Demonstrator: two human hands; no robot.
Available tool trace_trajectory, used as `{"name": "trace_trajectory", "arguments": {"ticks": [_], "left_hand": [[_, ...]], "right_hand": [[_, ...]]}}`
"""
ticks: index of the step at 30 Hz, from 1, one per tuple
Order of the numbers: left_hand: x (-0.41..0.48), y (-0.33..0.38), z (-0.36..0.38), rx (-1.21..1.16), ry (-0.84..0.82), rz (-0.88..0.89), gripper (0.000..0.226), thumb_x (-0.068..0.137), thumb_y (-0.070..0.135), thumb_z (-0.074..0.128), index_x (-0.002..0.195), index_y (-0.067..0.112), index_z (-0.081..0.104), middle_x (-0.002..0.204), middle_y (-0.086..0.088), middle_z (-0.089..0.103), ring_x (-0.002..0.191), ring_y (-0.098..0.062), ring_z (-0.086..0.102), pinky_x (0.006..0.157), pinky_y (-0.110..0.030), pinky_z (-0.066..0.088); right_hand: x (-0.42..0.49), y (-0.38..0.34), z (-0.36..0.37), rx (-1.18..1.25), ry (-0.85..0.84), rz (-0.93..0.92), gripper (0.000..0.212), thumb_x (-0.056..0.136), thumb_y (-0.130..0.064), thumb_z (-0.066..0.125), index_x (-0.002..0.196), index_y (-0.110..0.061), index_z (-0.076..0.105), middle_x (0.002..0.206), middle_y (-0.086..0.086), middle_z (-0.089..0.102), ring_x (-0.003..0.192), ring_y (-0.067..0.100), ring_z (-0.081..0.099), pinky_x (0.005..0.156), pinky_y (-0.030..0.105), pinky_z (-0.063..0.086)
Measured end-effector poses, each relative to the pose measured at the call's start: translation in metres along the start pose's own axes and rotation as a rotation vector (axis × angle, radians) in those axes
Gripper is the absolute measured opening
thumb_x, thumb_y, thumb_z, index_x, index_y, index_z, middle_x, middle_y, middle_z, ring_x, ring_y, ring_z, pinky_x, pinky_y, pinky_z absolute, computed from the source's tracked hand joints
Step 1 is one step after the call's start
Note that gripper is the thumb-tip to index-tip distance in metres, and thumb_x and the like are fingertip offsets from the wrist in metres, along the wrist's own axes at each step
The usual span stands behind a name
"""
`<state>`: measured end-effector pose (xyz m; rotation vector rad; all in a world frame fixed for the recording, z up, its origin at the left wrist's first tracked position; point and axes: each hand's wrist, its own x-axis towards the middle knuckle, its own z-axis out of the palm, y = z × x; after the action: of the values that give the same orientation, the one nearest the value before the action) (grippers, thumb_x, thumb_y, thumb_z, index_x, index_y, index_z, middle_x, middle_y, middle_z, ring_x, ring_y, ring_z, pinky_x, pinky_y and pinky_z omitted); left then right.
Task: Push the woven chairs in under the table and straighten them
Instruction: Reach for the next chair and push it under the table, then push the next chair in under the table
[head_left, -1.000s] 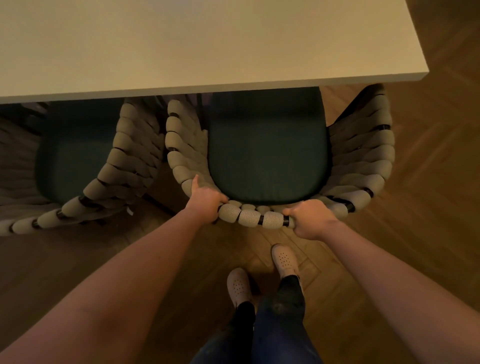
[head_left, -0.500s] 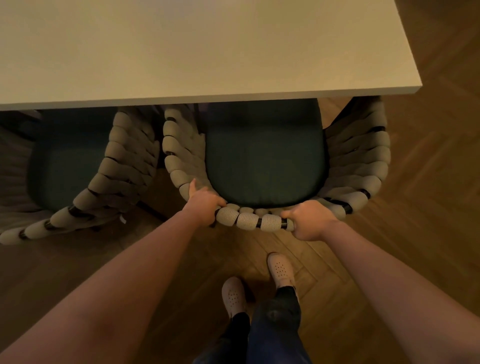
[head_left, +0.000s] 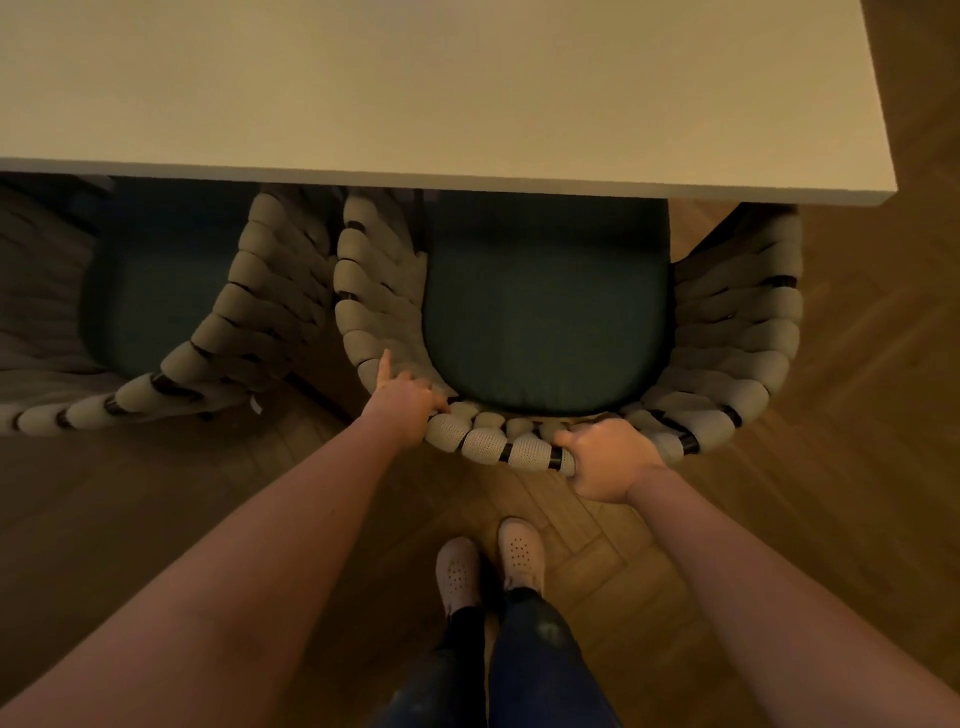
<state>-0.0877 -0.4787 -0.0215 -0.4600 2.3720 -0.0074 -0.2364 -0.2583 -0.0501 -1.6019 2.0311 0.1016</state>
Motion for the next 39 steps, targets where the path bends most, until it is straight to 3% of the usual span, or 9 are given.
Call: {"name": "trace_trajectory", "arguments": {"ticks": [5,8,11,15,18,27,34,36,39], "left_hand": [[-0.023,0.010,0.019,-0.018,0.163,-0.088,0.060,0.089,0.014,0.060,0.144,0.027,0.039,0.150,-0.009,0.035,0.144,-0.029,0.022,0.115,-0.062,-0.003],[-0.043,0.005,0.037,-0.081,0.244,-0.082,0.074,0.092,0.013,0.055,0.153,0.026,0.016,0.161,-0.012,0.010,0.149,-0.028,-0.002,0.116,-0.059,-0.006],[-0.061,-0.011,0.052,-0.063,0.297,-0.039,0.087,0.094,0.013,0.049,0.152,0.028,-0.015,0.161,-0.014,-0.011,0.148,-0.029,-0.016,0.115,-0.055,-0.009],[-0.087,-0.064,0.071,-0.093,0.361,-0.136,0.090,0.094,0.017,0.047,0.145,0.028,-0.027,0.160,-0.014,-0.016,0.147,-0.029,-0.019,0.117,-0.054,-0.008],[-0.105,-0.115,0.083,-0.141,0.377,-0.250,0.088,0.096,0.024,0.046,0.144,0.028,-0.028,0.160,-0.013,-0.016,0.147,-0.029,-0.019,0.117,-0.053,-0.008],[-0.152,-0.302,0.155,-0.104,0.297,-0.238,0.106,0.086,0.055,0.060,0.148,0.028,-0.021,0.161,-0.013,-0.012,0.147,-0.030,-0.015,0.115,-0.054,-0.009],[-0.179,-0.447,0.208,-0.081,0.131,-0.184,0.104,0.088,0.043,0.064,0.152,0.028,-0.016,0.162,-0.009,-0.008,0.148,-0.028,-0.013,0.117,-0.054,-0.007],[-0.176,-0.483,0.217,-0.076,0.082,-0.179,0.095,0.089,0.035,0.064,0.154,0.027,-0.005,0.162,-0.009,0.005,0.149,-0.028,-0.005,0.119,-0.056,-0.002],[-0.162,-0.523,0.226,-0.146,0.044,-0.157,0.069,0.091,0.028,0.061,0.150,0.029,0.026,0.153,-0.003,0.036,0.145,-0.025,0.025,0.118,-0.057,0.008]], "right_hand": [[0.002,-0.001,0.001,-0.035,-0.012,0.012,0.046,0.086,-0.051,0.053,0.127,-0.029,0.053,0.095,-0.006,0.066,0.083,0.015,0.063,0.071,0.029,0.052],[0.005,-0.006,0.001,-0.040,-0.009,0.060,0.083,0.077,-0.084,0.033,0.142,-0.032,0.040,0.111,-0.002,0.066,0.091,0.016,0.065,0.073,0.029,0.051],[0.009,-0.021,-0.004,0.035,0.041,0.094,0.097,0.074,-0.088,0.030,0.153,-0.032,0.017,0.143,0.002,0.046,0.101,0.018,0.063,0.074,0.028,0.050],[0.048,-0.079,-0.018,0.086,0.212,-0.038,0.093,0.079,-0.083,0.033,0.153,-0.031,0.012,0.154,0.008,0.031,0.134,0.026,0.042,0.108,0.040,0.038],[0.086,-0.137,-0.033,0.080,0.278,-0.128,0.088,0.083,-0.074,0.045,0.153,-0.031,0.012,0.158,0.009,0.023,0.144,0.026,0.025,0.120,0.046,0.017],[0.213,-0.311,-0.049,0.026,0.298,-0.189,0.086,0.085,-0.065,0.053,0.153,-0.030,0.013,0.161,0.007,0.014,0.149,0.023,0.008,0.121,0.045,0.007],[0.289,-0.441,-0.036,0.037,0.237,-0.184,0.083,0.088,-0.062,0.052,0.154,-0.025,0.018,0.160,0.010,0.018,0.149,0.025,0.008,0.121,0.047,0.005],[0.310,-0.468,-0.036,-0.034,0.163,-0.161,0.078,0.090,-0.059,0.051,0.153,-0.025,0.021,0.157,0.008,0.026,0.148,0.025,0.014,0.121,0.048,0.004],[0.334,-0.489,-0.042,-0.104,0.048,-0.060,0.057,0.091,-0.044,0.057,0.143,-0.027,0.040,0.133,0.003,0.054,0.128,0.023,0.048,0.117,0.049,0.021]]}}
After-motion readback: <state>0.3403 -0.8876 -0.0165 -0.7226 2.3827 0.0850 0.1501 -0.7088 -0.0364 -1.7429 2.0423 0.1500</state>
